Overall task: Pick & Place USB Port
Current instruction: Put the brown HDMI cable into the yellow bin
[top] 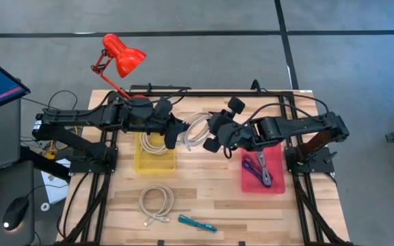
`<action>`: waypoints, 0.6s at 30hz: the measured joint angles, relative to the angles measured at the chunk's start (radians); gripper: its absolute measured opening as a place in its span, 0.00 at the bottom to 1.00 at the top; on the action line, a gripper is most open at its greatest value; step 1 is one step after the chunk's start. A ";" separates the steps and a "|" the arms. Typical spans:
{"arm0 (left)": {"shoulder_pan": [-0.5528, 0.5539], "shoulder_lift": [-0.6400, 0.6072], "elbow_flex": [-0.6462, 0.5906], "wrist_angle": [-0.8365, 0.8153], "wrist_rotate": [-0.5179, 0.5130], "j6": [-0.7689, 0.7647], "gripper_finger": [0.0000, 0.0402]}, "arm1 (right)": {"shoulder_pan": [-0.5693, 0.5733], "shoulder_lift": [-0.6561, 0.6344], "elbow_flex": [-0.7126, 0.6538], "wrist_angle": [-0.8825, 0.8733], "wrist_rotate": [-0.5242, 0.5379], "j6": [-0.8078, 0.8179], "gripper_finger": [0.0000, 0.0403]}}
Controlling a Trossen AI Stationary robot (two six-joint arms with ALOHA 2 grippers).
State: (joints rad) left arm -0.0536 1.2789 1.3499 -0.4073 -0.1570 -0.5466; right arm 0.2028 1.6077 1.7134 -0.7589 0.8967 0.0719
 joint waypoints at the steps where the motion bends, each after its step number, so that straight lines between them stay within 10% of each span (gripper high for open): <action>1: 0.000 0.000 0.000 0.000 -0.002 0.005 0.04 | 0.003 0.000 0.000 0.000 0.000 0.000 0.22; 18: 0.000 0.000 0.000 -0.027 -0.063 0.074 0.04 | 0.081 -0.098 0.001 -0.108 0.000 -0.042 0.48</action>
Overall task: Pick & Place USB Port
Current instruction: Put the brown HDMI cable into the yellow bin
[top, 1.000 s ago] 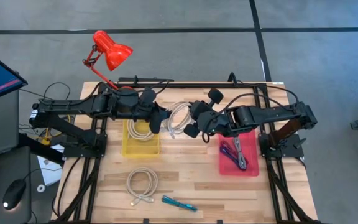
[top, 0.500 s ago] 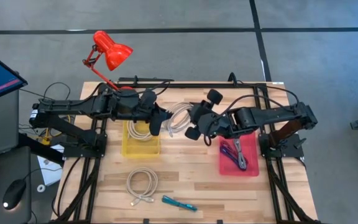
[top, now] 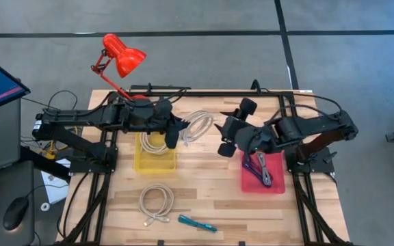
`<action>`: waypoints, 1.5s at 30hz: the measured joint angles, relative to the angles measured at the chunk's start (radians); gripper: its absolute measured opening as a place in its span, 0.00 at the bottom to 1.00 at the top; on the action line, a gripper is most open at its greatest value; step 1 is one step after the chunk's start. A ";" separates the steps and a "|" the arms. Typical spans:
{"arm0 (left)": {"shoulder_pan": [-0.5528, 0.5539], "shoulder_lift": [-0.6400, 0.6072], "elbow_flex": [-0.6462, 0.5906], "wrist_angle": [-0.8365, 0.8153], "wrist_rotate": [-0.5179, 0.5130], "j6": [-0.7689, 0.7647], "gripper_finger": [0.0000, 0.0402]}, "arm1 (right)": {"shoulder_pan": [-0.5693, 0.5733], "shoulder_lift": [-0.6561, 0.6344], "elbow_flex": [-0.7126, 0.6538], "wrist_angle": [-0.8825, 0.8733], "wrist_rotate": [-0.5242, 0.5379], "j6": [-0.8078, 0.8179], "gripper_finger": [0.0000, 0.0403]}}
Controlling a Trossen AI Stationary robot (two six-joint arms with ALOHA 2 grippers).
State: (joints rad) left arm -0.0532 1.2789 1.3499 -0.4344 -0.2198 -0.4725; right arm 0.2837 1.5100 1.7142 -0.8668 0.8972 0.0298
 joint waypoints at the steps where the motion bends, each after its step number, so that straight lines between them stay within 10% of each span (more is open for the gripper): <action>1: 0.000 0.000 0.000 -0.007 -0.012 0.004 0.04 | 0.005 -0.008 0.000 -0.011 0.000 0.013 0.48; 22: -0.026 -0.216 -0.067 -0.284 -0.305 -0.041 0.04 | 0.025 -0.185 0.000 -0.595 0.011 0.717 0.38; 45: -0.203 -0.376 -0.525 -0.289 -0.208 -0.551 0.04 | 0.024 -0.180 -0.001 -0.637 -0.006 0.730 0.31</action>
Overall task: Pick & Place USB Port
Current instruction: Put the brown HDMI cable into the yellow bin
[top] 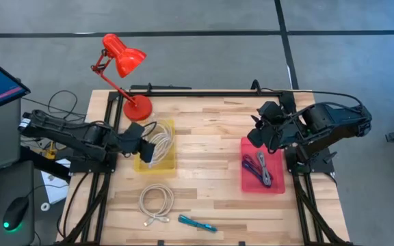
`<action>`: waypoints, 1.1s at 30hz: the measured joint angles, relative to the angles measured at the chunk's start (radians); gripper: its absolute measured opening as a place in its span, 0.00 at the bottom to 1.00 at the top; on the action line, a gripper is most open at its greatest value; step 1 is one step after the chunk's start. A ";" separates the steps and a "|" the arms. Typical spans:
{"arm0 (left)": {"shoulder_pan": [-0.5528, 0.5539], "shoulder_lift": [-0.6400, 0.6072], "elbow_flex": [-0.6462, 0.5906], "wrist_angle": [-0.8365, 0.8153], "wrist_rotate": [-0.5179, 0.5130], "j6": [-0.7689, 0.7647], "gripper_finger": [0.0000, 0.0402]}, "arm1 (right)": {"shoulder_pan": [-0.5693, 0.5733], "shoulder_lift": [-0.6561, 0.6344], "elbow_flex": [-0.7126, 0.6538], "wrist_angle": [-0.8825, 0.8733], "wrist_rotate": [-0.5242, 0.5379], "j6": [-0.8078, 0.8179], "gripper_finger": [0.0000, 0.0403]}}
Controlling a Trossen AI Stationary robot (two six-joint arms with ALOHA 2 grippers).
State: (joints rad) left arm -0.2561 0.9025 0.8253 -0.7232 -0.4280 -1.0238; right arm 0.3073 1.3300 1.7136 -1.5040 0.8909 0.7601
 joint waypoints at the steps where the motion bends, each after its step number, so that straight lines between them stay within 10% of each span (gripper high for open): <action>1: -0.001 0.000 -0.017 -0.003 0.000 -0.011 0.04 | 0.000 0.000 0.000 0.000 0.000 0.000 0.31; 13: -0.001 -0.001 -0.209 0.028 -0.007 -0.141 0.05 | 0.000 0.000 0.000 0.000 0.000 0.000 0.30; 33: -0.001 0.001 -0.219 0.111 -0.053 -0.125 0.44 | 0.000 0.000 0.000 0.000 0.000 0.000 0.30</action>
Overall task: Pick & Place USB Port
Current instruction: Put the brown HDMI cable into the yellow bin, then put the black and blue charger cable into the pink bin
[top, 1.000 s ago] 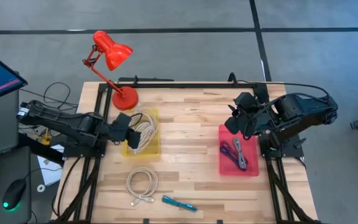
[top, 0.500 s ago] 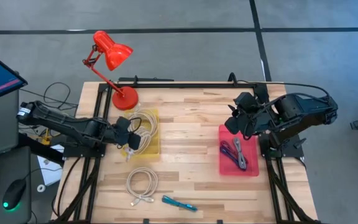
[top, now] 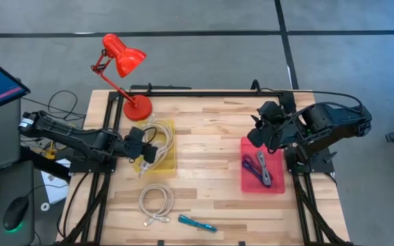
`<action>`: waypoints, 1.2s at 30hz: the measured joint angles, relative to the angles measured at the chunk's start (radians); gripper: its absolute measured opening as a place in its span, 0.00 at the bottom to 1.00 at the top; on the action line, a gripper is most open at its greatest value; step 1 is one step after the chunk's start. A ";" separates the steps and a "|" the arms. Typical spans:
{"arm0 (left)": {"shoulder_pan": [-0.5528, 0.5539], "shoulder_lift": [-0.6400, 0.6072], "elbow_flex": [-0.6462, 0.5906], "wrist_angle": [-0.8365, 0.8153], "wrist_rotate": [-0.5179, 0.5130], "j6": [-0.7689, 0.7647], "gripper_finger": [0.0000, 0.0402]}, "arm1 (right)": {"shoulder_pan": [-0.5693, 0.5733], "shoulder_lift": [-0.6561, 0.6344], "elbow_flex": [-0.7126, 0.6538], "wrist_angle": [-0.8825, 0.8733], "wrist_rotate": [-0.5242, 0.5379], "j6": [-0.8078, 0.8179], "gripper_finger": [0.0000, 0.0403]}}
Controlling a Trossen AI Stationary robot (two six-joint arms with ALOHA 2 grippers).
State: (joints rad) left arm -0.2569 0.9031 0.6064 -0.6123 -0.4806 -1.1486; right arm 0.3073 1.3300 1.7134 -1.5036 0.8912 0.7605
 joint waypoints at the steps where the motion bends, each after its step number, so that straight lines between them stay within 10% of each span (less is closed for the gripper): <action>1: 0.000 0.000 0.000 0.012 -0.017 0.000 0.45 | 0.000 0.000 0.000 0.000 0.000 0.000 0.31; 19: 0.028 -0.048 0.001 0.830 -0.073 0.640 0.36 | 0.000 0.000 0.000 -0.003 -0.003 -0.011 0.30; 36: 0.027 -0.086 0.001 1.086 0.041 0.700 0.25 | -0.002 0.000 0.000 -0.003 0.000 -0.054 0.31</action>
State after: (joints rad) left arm -0.2295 0.8174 0.6075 0.4741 -0.4397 -0.4491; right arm 0.3054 1.3300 1.7133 -1.5063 0.8908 0.7068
